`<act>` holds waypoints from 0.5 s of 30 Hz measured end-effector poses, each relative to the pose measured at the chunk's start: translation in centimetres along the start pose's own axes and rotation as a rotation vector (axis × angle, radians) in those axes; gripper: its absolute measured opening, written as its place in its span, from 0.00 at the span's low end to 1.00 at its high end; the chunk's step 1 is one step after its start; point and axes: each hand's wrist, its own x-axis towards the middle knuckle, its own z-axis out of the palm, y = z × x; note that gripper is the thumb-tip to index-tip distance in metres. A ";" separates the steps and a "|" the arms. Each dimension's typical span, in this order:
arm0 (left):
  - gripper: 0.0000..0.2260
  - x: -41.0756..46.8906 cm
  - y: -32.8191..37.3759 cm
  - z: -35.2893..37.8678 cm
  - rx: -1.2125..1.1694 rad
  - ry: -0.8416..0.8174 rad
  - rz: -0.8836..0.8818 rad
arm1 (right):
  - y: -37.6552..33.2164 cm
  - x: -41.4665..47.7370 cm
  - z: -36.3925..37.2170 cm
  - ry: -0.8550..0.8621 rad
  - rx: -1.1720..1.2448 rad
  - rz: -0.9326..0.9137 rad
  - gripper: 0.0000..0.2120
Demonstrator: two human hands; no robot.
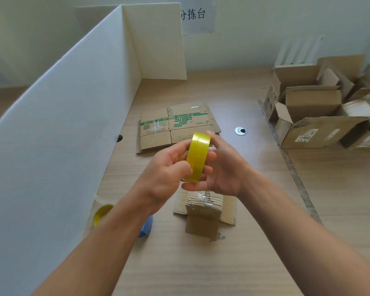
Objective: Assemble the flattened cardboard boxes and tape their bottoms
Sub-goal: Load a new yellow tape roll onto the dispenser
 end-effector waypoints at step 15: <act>0.17 0.1 1.6 0.2 -0.386 0.012 -0.228 | 0.4 -0.9 -1.2 0.270 -1.061 -1.048 0.12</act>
